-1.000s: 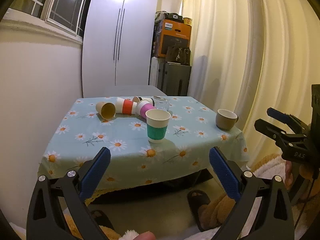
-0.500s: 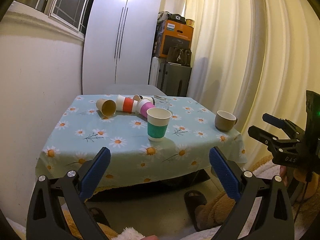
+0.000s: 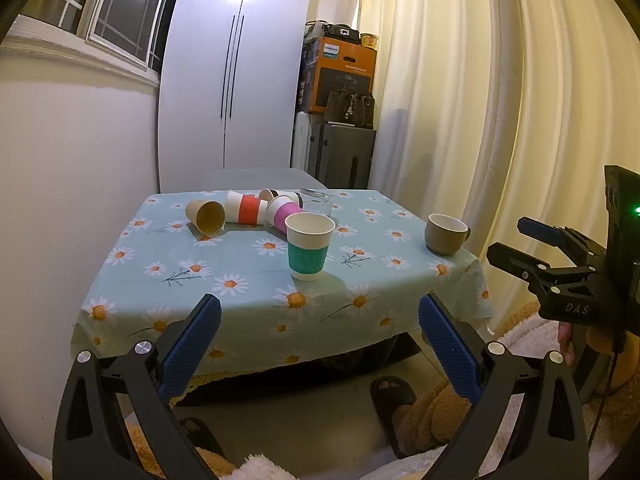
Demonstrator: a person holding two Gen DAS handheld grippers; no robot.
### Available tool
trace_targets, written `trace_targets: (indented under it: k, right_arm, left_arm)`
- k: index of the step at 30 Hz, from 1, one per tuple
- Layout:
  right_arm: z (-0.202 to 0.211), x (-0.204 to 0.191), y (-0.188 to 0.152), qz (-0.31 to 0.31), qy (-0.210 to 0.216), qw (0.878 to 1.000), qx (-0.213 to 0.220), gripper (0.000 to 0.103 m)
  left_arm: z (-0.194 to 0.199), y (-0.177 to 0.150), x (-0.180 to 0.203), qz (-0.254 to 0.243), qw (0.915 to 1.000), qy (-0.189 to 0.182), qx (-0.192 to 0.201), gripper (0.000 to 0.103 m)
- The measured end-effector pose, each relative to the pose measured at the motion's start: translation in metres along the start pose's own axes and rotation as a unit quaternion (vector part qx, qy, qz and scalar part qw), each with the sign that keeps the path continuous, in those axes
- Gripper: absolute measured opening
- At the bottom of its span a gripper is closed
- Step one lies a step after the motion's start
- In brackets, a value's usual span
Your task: Flip cup upright
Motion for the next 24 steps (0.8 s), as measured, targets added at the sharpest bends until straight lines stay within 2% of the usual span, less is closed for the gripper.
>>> trace_targets:
  k: [24]
  right_arm:
    - [-0.0002,0.0009,-0.0002,0.000,0.000,1.000,-0.001,0.098]
  left_arm:
    - [0.0008,-0.0006,0.0012,-0.002,1.0000,-0.003,0.001,0.096]
Point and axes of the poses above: each gripper's, at about its wrist camera, not at the fingertips, and z roughly against the way its jaws point, x to its right, y to its top, the point moved 7 cm from there along -z, roughly the way its jaws point, and after that the axes turned 6 degrees about x, right-handed, at the moved point
